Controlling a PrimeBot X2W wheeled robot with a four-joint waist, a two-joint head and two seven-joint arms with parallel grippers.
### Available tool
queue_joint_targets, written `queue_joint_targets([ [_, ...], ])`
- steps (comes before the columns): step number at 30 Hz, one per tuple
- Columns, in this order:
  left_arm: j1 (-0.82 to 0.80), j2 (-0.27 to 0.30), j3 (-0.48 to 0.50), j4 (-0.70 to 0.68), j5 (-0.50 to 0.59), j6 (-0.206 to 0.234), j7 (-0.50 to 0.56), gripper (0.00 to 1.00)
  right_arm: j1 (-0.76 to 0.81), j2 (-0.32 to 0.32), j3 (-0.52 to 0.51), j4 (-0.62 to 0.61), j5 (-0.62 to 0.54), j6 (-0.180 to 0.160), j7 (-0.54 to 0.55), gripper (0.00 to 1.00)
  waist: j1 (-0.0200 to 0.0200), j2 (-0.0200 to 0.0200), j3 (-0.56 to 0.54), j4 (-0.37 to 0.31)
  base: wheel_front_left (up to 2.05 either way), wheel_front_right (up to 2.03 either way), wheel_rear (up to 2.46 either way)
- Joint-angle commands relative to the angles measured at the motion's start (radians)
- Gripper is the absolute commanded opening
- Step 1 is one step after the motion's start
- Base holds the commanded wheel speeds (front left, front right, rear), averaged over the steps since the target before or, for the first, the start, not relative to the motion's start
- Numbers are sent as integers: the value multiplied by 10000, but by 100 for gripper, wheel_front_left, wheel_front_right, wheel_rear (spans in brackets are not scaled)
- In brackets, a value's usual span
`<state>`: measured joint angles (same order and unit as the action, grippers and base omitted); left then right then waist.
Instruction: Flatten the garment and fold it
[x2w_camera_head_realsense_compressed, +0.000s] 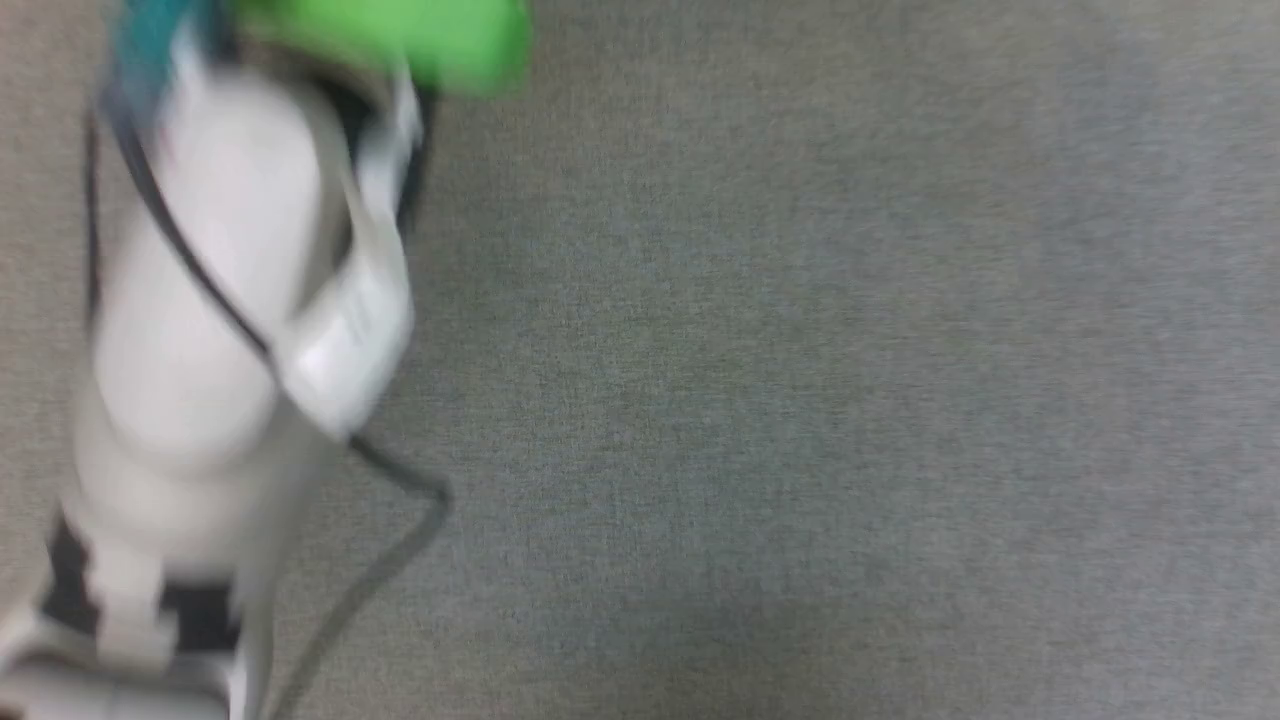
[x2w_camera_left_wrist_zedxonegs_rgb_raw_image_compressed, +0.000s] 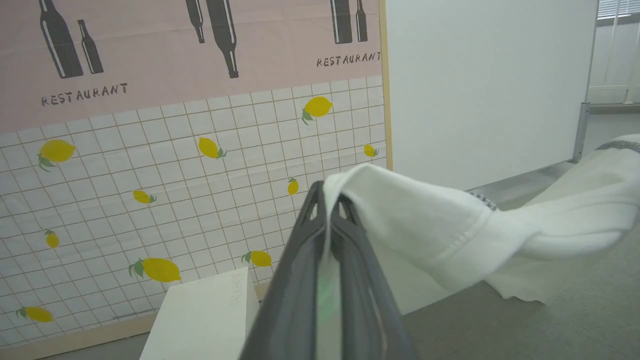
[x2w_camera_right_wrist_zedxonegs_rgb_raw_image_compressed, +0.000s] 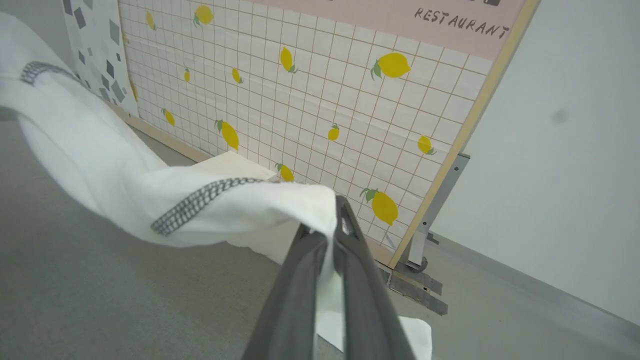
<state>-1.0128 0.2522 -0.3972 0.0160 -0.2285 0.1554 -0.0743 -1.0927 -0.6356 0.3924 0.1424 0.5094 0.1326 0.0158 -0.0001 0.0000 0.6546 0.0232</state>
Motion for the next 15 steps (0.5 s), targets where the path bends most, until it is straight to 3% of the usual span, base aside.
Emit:
queue_joint_targets([
  [1, 752, 217, -80, -590, 86, 174, 191, 0, 711, -58, -262, -376, 120, -19, 73, 0, 1, 0, -735, -223, 0, 0, 0],
  [5, 3013, 630, -416, -2330, 268, 756, 846, 0, 2873, -32, -993, -1515, 11, -19, 409, 0, 1, 0, -1377, -359, 0, 0, 0],
  [10, 5365, 1058, -766, -3481, 514, 1471, 1478, 0, 5276, 383, -1802, -2542, -283, -19, 837, 0, 1, 0, -2133, -451, 0, 0, 0],
  [15, 7275, 1274, -1270, -3660, 134, 1685, 2205, 0, 7402, 952, -2458, -3118, -512, -19, 1213, 0, 1, 0, -2895, -453, 0, 0, 0],
])
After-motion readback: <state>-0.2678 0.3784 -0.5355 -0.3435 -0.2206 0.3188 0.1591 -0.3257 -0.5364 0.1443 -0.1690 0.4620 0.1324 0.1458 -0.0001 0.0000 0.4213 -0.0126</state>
